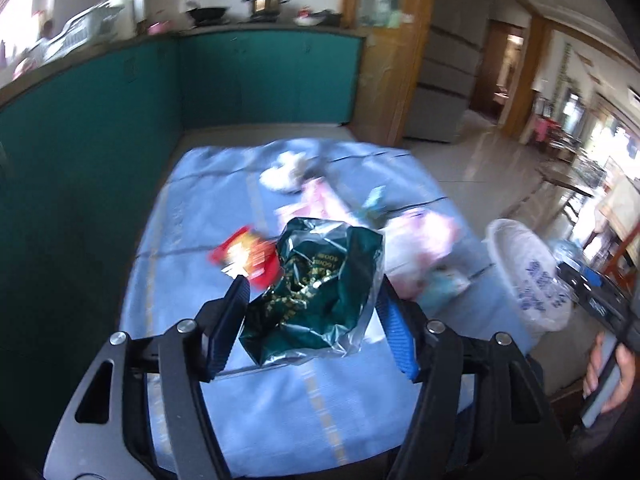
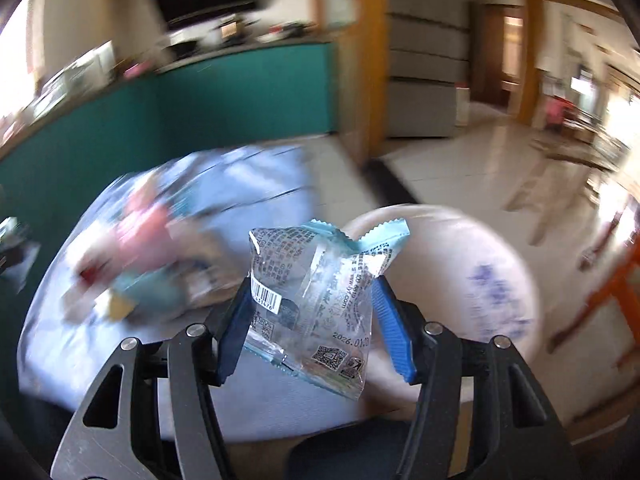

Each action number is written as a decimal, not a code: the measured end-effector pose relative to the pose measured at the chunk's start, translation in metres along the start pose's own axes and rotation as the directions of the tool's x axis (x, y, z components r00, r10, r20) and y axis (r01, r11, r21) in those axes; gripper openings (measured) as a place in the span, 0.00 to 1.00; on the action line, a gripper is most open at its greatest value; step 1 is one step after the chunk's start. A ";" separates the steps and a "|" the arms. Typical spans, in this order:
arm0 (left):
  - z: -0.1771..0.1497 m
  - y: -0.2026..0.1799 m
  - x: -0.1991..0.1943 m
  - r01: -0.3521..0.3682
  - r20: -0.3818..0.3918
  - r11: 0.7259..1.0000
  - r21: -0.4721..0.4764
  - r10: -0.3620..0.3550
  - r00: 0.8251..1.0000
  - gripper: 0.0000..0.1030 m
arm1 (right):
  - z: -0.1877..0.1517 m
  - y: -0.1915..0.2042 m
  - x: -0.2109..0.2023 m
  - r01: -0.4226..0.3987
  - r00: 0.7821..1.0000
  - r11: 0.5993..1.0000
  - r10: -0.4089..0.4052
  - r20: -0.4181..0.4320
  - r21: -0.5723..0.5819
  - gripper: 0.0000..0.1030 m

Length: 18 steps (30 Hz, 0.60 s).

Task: Collect trash
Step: 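Grasp the clear packet with the right tool while the left tool grasps the dark green bag, then drop the clear packet into the bin with the right tool while the left tool drops the green bag in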

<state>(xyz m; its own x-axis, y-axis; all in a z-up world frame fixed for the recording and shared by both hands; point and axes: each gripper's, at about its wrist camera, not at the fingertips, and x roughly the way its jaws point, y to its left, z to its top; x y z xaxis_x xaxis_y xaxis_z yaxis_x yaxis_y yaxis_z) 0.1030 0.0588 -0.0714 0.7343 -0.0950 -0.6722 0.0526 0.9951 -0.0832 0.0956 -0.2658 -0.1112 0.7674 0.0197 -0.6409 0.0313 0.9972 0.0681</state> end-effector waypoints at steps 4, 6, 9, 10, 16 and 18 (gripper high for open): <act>0.021 -0.069 0.020 0.153 -0.019 0.982 0.111 -0.152 0.988 0.63 | 0.005 -0.063 0.021 0.133 0.991 0.983 -0.129 -0.038 0.128 0.57; 0.029 -0.104 0.031 0.217 -0.019 0.962 0.168 -0.217 0.976 0.63 | 0.004 -0.081 0.042 0.176 0.981 0.972 -0.159 -0.111 0.157 0.57; 0.039 -0.154 0.055 0.341 -0.072 0.919 0.198 -0.333 0.940 0.63 | -0.002 -0.099 0.068 0.197 0.967 0.969 -0.166 -0.195 0.152 0.60; 0.041 -0.174 0.068 0.386 -0.104 0.900 0.204 -0.372 0.922 0.63 | -0.006 -0.099 0.071 0.217 0.960 0.966 -0.186 -0.208 0.140 0.61; 0.033 -0.250 0.125 0.453 -0.210 0.849 0.272 -0.407 0.889 0.53 | -0.006 -0.132 0.057 0.254 0.960 0.942 -0.216 -0.179 0.222 0.81; 0.031 -0.261 0.142 0.455 -0.248 0.852 0.257 -0.397 0.884 0.53 | -0.004 -0.140 0.048 0.239 0.966 0.941 -0.205 -0.158 0.240 0.82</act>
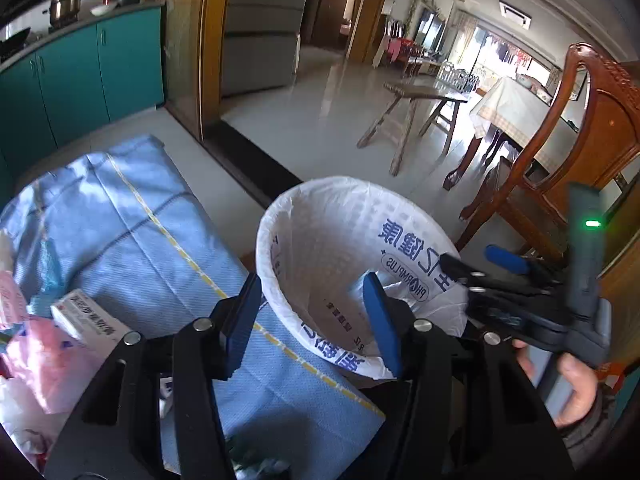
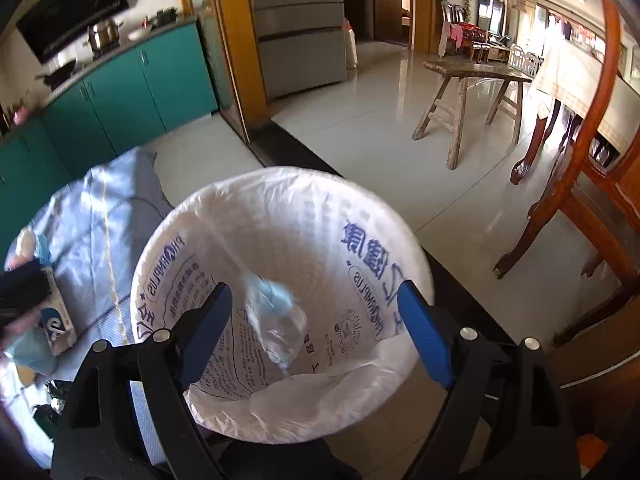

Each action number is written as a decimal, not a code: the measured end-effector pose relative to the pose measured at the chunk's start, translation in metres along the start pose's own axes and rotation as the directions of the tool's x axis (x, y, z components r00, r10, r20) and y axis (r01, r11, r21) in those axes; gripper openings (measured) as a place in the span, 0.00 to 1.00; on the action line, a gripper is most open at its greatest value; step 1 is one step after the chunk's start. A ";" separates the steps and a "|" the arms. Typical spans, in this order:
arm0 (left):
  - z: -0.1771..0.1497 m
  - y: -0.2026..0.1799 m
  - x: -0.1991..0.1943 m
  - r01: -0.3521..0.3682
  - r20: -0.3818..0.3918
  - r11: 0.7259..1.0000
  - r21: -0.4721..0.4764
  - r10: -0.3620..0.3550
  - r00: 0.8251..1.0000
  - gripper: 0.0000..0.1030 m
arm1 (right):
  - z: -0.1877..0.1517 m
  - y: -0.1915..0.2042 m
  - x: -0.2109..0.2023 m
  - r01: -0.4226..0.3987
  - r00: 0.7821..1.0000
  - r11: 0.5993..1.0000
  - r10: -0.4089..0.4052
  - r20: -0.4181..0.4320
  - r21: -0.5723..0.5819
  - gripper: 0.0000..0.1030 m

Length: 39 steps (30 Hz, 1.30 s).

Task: Collect trash
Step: 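Drop the clear packet into the bin with the right tool while the left tool drops the green bag in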

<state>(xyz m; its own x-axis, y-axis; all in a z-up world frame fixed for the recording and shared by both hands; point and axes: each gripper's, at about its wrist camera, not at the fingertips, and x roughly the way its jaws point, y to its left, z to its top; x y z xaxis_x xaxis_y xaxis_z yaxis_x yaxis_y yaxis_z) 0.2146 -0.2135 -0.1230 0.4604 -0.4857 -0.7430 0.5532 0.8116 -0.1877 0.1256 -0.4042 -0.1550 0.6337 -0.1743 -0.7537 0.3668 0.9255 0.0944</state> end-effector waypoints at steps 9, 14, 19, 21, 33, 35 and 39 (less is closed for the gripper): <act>-0.052 0.026 -0.055 -0.190 -0.033 0.982 -0.017 0.189 0.981 0.73 | -0.015 -0.011 -0.012 -0.029 1.000 0.999 0.029 0.008 -0.021 0.88; -0.093 0.035 -0.053 -0.210 -0.153 0.978 -0.022 0.204 0.967 0.75 | -0.023 0.016 -0.008 -0.094 0.996 0.993 0.093 -0.008 -0.070 0.88; -0.113 0.032 -0.024 -0.166 -0.229 0.986 -0.003 0.161 0.960 0.49 | -0.021 0.037 -0.015 -0.132 0.991 0.986 0.133 0.004 -0.100 0.88; -0.112 0.032 -0.024 -0.166 -0.207 0.986 0.002 0.163 0.965 0.47 | -0.020 0.037 -0.025 -0.119 0.992 0.986 0.123 0.029 -0.120 0.88; -0.009 -0.030 0.023 0.055 -0.032 0.997 0.048 -0.054 0.998 0.88 | -0.003 -0.017 -0.097 0.012 0.978 1.000 -0.012 0.209 0.005 0.88; -0.006 -0.034 0.024 0.007 -0.010 0.999 0.039 -0.006 1.000 0.91 | -0.005 -0.020 -0.105 0.050 0.973 0.999 -0.046 0.227 -0.009 0.91; -0.021 -0.017 -0.015 -0.125 0.044 0.992 0.022 0.124 0.991 0.91 | -0.009 -0.019 -0.107 0.070 0.969 0.997 -0.059 0.240 -0.037 0.94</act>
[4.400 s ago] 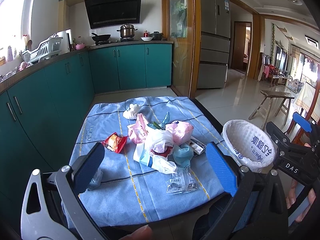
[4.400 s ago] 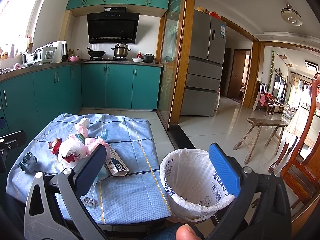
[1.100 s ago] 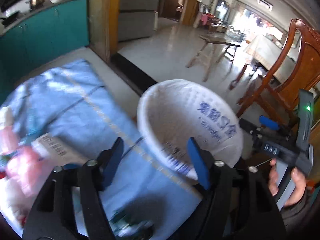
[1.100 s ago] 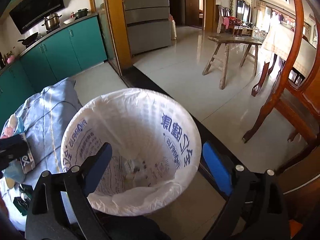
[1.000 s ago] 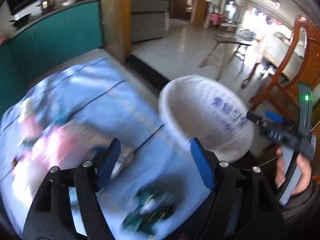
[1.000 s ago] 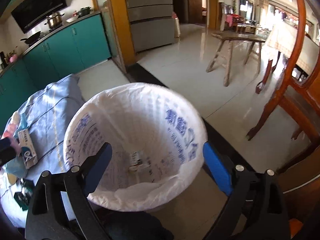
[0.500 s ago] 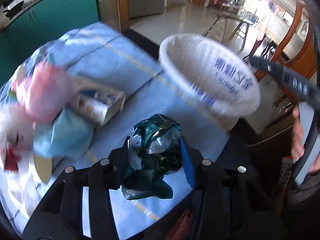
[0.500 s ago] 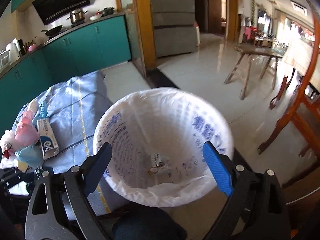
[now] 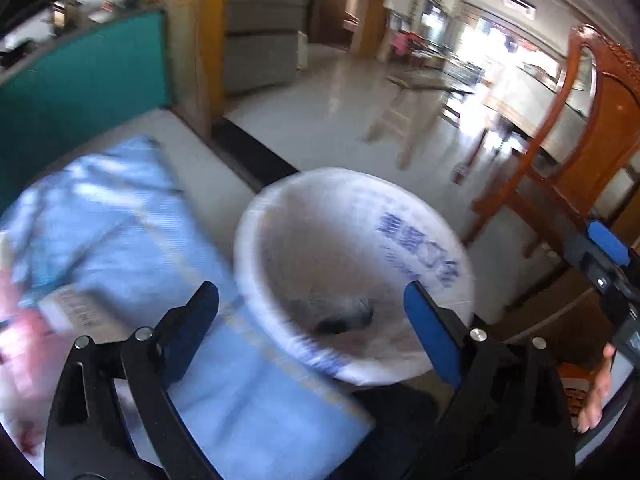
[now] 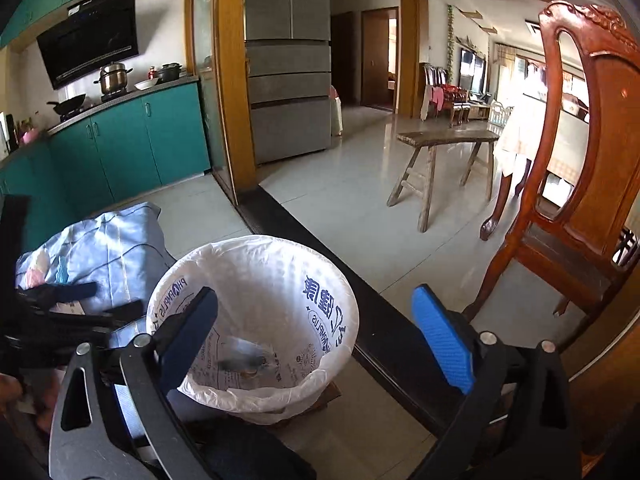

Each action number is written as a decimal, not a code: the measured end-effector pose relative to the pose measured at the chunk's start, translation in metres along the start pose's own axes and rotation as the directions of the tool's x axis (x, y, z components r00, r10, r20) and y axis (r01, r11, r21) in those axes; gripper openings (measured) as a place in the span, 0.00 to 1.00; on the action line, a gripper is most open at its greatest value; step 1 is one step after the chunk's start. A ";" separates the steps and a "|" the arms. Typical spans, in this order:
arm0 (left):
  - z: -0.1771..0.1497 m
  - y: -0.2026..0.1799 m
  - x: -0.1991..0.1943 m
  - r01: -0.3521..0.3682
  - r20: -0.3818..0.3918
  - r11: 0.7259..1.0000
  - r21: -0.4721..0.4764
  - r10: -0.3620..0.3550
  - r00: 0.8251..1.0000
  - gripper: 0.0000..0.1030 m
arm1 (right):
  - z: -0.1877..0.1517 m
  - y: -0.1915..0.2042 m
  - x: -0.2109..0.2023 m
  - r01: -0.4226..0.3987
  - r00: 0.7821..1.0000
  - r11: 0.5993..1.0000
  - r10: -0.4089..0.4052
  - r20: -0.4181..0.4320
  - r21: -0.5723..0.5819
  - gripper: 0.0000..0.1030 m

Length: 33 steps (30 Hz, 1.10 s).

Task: Collect trash
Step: 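Drop the clear packet into the bin with the right tool while the left tool drops the green bag in, then grasp the pink bag with the right tool while the left tool grasps the white plastic bag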

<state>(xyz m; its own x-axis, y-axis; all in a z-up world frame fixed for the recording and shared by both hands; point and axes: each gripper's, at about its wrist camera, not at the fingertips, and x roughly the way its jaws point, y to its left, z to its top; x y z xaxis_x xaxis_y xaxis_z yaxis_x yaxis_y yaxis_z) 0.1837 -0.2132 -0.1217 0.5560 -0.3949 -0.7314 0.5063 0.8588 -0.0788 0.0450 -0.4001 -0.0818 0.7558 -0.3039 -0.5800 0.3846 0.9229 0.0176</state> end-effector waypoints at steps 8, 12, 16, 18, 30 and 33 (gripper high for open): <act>-0.055 0.117 -0.114 -0.485 0.087 0.856 -0.177 0.504 0.859 0.95 | 0.002 0.084 0.026 -0.240 0.970 0.967 0.237 -0.046 -0.080 0.94; -0.093 0.177 -0.138 -0.496 -0.024 0.801 -0.336 0.519 0.855 0.95 | 0.006 0.168 0.038 -0.454 0.890 0.881 0.442 -0.112 -0.136 0.94; -0.123 0.207 -0.152 -0.493 -0.082 0.762 -0.419 0.509 0.857 0.95 | 0.003 0.261 0.046 -0.566 0.824 0.791 0.537 -0.180 -0.231 0.90; -0.133 0.212 -0.154 -0.499 -0.097 0.758 -0.419 0.509 0.855 0.95 | -0.002 0.294 0.050 -0.598 0.801 0.757 0.556 -0.220 -0.263 0.89; -0.126 0.203 -0.139 -0.437 -0.059 0.825 -0.360 0.447 0.893 0.95 | -0.037 0.329 0.050 -0.614 0.788 0.703 0.518 -0.332 -0.360 0.49; -0.118 0.201 -0.123 -0.407 -0.063 0.844 -0.350 0.412 0.909 0.95 | -0.033 0.310 0.035 -0.598 0.801 0.718 0.520 -0.296 -0.356 0.49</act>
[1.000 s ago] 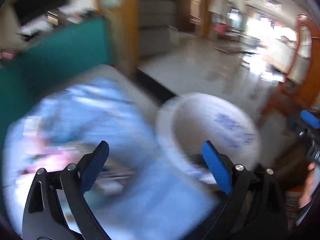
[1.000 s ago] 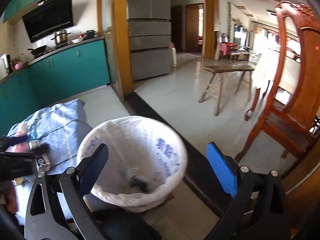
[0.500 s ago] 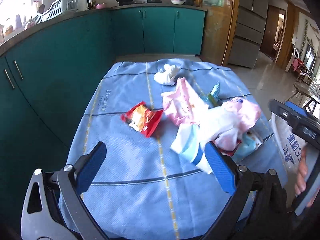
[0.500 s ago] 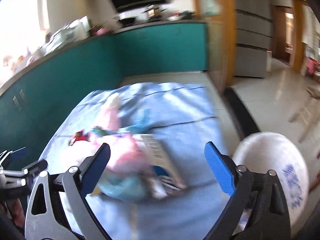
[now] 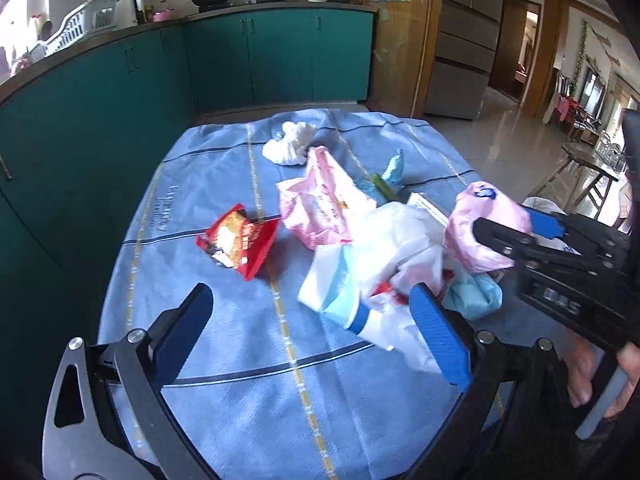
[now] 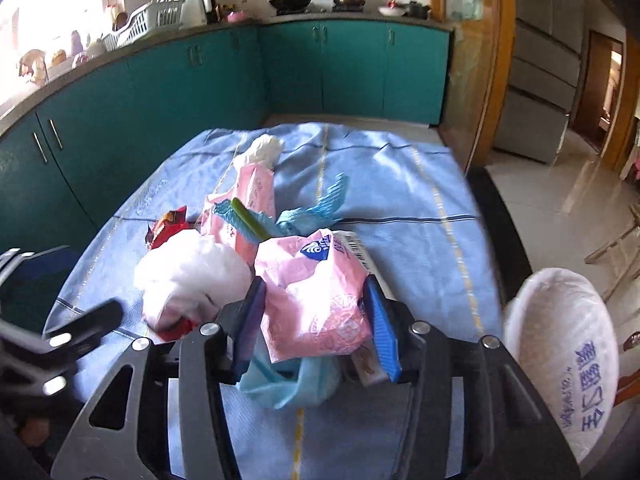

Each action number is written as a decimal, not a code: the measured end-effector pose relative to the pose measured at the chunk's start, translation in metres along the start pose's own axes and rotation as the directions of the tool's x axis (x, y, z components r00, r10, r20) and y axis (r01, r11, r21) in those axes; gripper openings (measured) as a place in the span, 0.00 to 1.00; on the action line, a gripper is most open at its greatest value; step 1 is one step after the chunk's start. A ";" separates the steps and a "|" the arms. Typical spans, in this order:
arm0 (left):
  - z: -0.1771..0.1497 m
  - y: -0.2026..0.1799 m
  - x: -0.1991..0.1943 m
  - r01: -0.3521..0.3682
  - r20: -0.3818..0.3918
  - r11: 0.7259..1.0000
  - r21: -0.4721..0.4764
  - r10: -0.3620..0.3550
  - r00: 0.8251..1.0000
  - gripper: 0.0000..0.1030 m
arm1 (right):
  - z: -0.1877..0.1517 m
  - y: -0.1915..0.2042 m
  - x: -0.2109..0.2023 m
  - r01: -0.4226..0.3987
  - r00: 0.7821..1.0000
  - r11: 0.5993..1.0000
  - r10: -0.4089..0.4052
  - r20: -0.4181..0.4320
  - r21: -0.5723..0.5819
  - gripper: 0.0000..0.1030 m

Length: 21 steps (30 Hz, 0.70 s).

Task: Collect trash
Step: 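Grasp the pink bag with the right tool while the left tool grasps the white plastic bag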

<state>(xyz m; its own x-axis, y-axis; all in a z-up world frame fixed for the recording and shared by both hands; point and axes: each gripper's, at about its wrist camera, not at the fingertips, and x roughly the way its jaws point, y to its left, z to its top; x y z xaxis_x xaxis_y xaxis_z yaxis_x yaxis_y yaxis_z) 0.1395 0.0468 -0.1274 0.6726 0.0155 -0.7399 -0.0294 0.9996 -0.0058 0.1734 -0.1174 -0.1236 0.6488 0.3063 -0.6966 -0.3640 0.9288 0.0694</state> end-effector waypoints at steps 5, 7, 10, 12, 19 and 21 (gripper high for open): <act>0.011 -0.024 0.018 0.038 -0.012 0.999 0.033 -0.038 0.999 0.95 | -0.009 -0.028 -0.037 0.031 0.998 0.996 -0.036 0.052 0.083 0.49; 0.013 -0.035 0.025 0.042 -0.018 0.998 0.055 -0.041 0.999 0.95 | -0.013 -0.038 -0.044 0.043 0.997 0.993 -0.049 0.057 0.108 0.49; 0.015 -0.050 0.030 0.056 -0.025 0.995 0.084 -0.054 0.998 0.95 | -0.019 -0.047 -0.051 0.075 0.995 0.990 -0.082 0.056 0.122 0.49; 0.015 -0.059 0.034 0.079 -0.038 0.992 0.096 -0.076 0.996 0.95 | -0.023 -0.052 -0.051 0.091 0.994 0.988 -0.097 0.048 0.123 0.49; 0.015 -0.078 0.046 0.114 -0.081 0.985 0.131 -0.104 0.991 0.93 | -0.039 -0.064 -0.051 0.115 0.993 0.981 -0.119 0.016 0.156 0.49; 0.015 -0.080 0.049 0.106 -0.091 0.984 0.142 -0.094 0.991 0.77 | -0.043 -0.067 -0.051 0.120 0.992 0.979 -0.123 0.009 0.165 0.49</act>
<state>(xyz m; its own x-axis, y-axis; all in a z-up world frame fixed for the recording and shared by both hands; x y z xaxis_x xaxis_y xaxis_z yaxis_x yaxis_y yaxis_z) 0.1859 -0.0318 -0.1537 0.6022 -0.0810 -0.7943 0.1474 0.9890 0.0109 0.1360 -0.2042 -0.1232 0.6946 0.1917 -0.6934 -0.1682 0.9804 0.1025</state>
